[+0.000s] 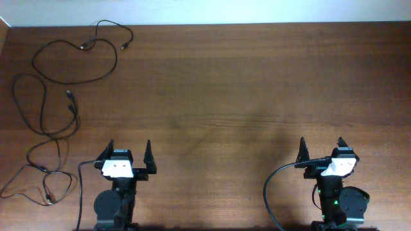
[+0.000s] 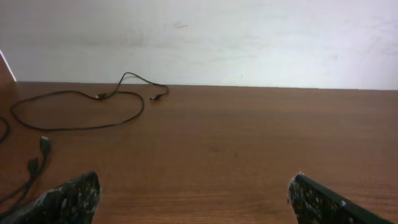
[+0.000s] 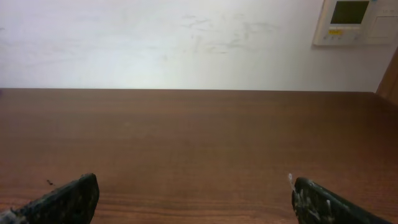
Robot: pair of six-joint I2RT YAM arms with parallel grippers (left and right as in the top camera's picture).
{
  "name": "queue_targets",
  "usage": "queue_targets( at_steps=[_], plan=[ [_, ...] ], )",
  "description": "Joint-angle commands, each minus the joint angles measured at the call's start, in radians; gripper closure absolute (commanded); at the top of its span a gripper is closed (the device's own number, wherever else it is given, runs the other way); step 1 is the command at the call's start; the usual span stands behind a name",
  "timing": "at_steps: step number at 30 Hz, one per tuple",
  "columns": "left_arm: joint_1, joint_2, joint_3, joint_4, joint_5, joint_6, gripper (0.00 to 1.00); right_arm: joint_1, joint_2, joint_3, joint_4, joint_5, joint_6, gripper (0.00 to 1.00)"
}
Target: Untangle cables
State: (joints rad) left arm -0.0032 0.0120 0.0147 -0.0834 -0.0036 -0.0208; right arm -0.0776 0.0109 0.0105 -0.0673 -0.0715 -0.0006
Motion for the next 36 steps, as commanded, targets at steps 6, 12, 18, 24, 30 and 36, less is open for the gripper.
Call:
queue_targets(
  at_steps=[6,12,18,24,30,36],
  plan=[
    [0.006,-0.007,-0.006,-0.006,-0.001,-0.012,0.01,0.005,-0.007,-0.005,-0.007,0.005,-0.003,0.02],
    [0.006,-0.007,-0.006,-0.004,0.0,-0.011,0.01,0.005,-0.007,-0.005,-0.007,0.005,-0.003,0.02],
    [0.006,-0.007,-0.006,-0.001,0.0,-0.012,0.01,0.005,-0.007,-0.005,-0.007,0.005,-0.003,0.02],
    [0.006,-0.007,-0.006,-0.001,0.0,-0.012,0.01,0.005,-0.007,-0.005,-0.007,0.005,-0.003,0.02],
    [0.006,-0.007,-0.006,-0.001,0.0,-0.012,0.01,0.005,-0.007,-0.005,-0.007,0.005,-0.003,0.02],
    [0.006,-0.007,-0.006,-0.001,0.0,-0.012,0.01,0.006,-0.007,-0.005,-0.007,0.005,-0.003,0.02]
  ],
)
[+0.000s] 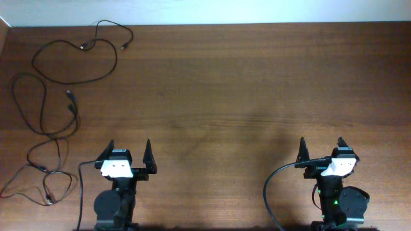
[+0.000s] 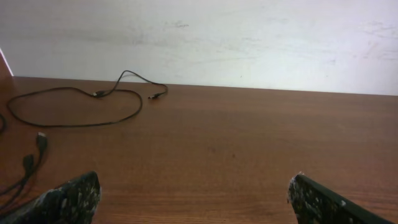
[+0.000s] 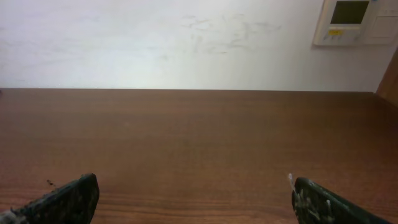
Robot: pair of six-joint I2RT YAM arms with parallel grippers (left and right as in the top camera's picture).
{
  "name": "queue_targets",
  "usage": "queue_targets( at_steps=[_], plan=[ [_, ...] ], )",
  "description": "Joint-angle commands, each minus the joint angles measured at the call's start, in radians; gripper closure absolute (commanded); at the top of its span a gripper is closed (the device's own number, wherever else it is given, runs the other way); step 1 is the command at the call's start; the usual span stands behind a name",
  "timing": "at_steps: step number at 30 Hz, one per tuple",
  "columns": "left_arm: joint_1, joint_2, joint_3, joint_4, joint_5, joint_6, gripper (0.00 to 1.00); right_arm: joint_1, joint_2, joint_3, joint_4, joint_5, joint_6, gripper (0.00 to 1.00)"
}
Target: Untangle cables
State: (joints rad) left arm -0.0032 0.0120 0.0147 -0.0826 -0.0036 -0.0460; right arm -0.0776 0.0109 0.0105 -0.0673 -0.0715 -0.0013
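Observation:
Thin black cables lie along the table's left side. One cable loop [image 1: 74, 63] [image 2: 74, 109] sits at the far left corner. A second cable [image 1: 45, 109] winds below it, and a tangle [image 1: 45, 176] lies near the front left edge. My left gripper [image 1: 127, 153] [image 2: 193, 193] is open at the front left, right of the tangle, holding nothing. At the front right, far from the cables, my right gripper [image 1: 321, 146] [image 3: 194, 193] is open and holds nothing too.
The brown wooden table [image 1: 244, 90] meets a white wall [image 2: 249, 37] at the back. A wall panel [image 3: 357, 22] shows at the upper right in the right wrist view. Each arm's own black lead [image 1: 273, 186] runs off the front edge.
My left wrist view has tilted slightly, so the far cable loop sits a little lower in it. The right arm and the cables have not moved.

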Motion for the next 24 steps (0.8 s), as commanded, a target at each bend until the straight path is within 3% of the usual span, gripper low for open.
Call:
queue_targets(
  at_steps=[1,24],
  plan=[
    [0.006,-0.007,-0.006,-0.002,0.0,0.013,0.01,0.006,-0.007,-0.005,-0.007,0.005,-0.003,0.01],
    [0.006,-0.007,-0.006,-0.002,0.0,0.013,0.01,0.051,-0.007,-0.005,-0.007,0.005,-0.003,0.02]
  ],
)
